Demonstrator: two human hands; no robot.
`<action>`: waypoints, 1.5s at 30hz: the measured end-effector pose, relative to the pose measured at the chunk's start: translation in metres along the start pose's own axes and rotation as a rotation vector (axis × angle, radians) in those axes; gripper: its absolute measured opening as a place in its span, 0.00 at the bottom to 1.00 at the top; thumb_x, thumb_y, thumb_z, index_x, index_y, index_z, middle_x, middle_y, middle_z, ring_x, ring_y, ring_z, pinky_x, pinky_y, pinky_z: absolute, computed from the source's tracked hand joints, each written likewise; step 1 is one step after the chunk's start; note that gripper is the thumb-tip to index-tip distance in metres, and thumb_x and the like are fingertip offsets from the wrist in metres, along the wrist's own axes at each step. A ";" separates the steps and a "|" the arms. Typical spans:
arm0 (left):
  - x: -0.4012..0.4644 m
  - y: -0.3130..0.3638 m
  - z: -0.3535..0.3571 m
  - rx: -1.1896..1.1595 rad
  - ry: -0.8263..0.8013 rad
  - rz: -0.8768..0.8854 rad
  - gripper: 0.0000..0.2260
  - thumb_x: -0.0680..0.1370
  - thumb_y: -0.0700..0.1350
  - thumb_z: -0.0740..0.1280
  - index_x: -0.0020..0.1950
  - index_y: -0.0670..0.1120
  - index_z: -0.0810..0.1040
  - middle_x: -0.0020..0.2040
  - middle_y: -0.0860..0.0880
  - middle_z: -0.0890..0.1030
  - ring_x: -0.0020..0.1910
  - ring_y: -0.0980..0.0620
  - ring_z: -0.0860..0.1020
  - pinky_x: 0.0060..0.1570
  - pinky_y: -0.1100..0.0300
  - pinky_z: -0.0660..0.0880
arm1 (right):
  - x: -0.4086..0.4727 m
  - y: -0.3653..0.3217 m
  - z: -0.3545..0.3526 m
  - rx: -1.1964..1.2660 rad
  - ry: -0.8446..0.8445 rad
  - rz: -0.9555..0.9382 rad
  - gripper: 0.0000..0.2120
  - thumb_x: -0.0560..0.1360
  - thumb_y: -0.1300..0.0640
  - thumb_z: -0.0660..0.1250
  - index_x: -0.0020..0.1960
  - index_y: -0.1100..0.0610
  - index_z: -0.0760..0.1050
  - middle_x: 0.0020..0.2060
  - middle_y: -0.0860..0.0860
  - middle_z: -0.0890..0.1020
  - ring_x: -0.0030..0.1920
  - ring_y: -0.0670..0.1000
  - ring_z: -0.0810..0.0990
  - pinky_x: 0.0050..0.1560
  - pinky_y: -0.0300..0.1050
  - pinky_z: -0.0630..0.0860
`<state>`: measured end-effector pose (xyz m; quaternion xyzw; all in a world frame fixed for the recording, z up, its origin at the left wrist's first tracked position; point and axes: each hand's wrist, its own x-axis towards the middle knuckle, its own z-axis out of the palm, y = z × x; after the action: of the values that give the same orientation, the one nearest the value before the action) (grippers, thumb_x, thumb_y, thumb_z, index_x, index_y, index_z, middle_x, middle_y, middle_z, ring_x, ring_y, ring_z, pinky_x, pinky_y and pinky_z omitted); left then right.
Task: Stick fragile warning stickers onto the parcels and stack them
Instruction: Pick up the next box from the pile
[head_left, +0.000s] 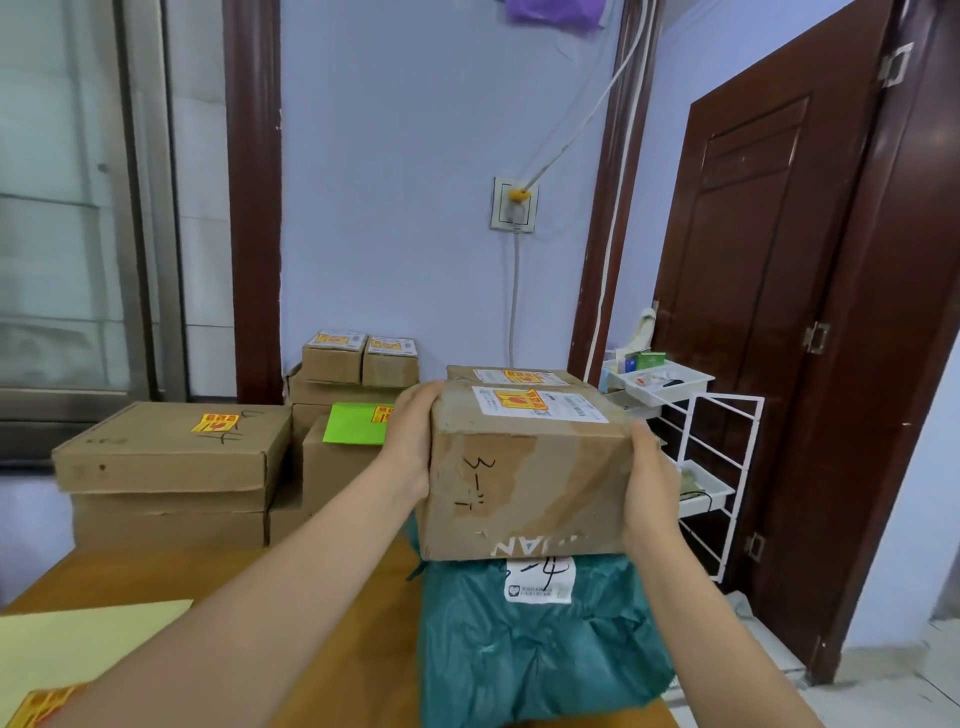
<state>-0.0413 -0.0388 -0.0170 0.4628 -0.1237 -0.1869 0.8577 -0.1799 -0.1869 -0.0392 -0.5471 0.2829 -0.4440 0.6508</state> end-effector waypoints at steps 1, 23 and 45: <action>-0.003 0.004 -0.003 -0.017 -0.014 0.006 0.13 0.77 0.48 0.66 0.60 0.46 0.74 0.51 0.42 0.79 0.44 0.45 0.78 0.38 0.56 0.75 | -0.006 -0.004 0.001 -0.003 -0.006 -0.018 0.23 0.73 0.36 0.61 0.59 0.51 0.78 0.55 0.51 0.81 0.56 0.54 0.78 0.61 0.58 0.73; -0.092 0.115 -0.126 0.026 0.076 0.066 0.14 0.78 0.56 0.63 0.55 0.48 0.80 0.40 0.47 0.85 0.38 0.49 0.81 0.38 0.56 0.75 | -0.126 -0.019 0.096 0.090 -0.258 -0.078 0.10 0.77 0.44 0.60 0.45 0.46 0.78 0.46 0.43 0.82 0.52 0.48 0.79 0.56 0.49 0.74; -0.136 0.168 -0.139 0.085 0.159 0.158 0.13 0.78 0.57 0.63 0.50 0.50 0.81 0.35 0.48 0.84 0.34 0.49 0.81 0.34 0.57 0.74 | -0.157 -0.048 0.129 -0.003 -0.390 -0.124 0.10 0.78 0.40 0.57 0.43 0.42 0.72 0.45 0.39 0.77 0.54 0.50 0.76 0.63 0.54 0.71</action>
<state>-0.0751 0.2086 0.0433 0.5008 -0.0992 -0.0761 0.8565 -0.1532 0.0117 0.0199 -0.6400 0.1179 -0.3687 0.6638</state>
